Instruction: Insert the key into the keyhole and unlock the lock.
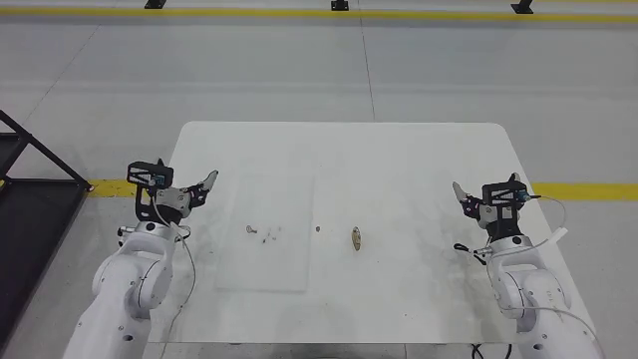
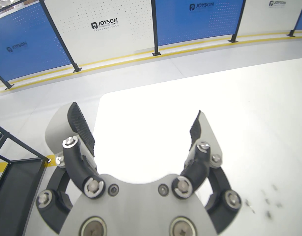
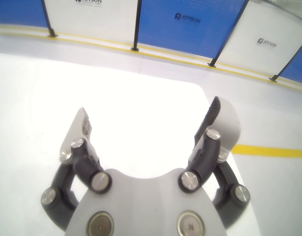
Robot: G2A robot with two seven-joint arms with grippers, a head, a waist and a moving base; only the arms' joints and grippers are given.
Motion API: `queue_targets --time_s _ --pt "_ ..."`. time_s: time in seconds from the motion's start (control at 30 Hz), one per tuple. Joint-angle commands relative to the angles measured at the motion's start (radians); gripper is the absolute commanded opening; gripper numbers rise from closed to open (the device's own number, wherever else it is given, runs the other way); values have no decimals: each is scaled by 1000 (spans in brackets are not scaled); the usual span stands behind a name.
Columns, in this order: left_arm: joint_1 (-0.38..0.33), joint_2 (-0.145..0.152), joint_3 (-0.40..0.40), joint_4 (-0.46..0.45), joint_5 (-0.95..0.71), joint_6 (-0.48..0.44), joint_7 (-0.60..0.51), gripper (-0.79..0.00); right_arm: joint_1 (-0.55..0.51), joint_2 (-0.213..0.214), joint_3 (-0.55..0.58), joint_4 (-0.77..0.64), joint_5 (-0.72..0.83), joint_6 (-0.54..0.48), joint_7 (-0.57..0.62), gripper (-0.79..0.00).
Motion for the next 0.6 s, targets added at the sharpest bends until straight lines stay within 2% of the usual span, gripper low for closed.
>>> queue_targets --time_s 0.0,0.13,0.3,0.47,0.57 --pt "-7 1 -9 -43 -63 -22 -111 0 0 0 0 0 0 0 0 0" --pt "-29 2 -22 -130 -216 -33 -320 0 0 0 0 0 0 0 0 0" --pt "-67 5 -14 -198 -350 32 -596 0 0 0 0 0 0 0 0 0" --pt "-131 7 12 -176 -479 112 -813 0 0 0 0 0 0 0 0 0" --pt "-164 8 30 -154 -537 151 -901 0 0 0 0 0 0 0 0 0"
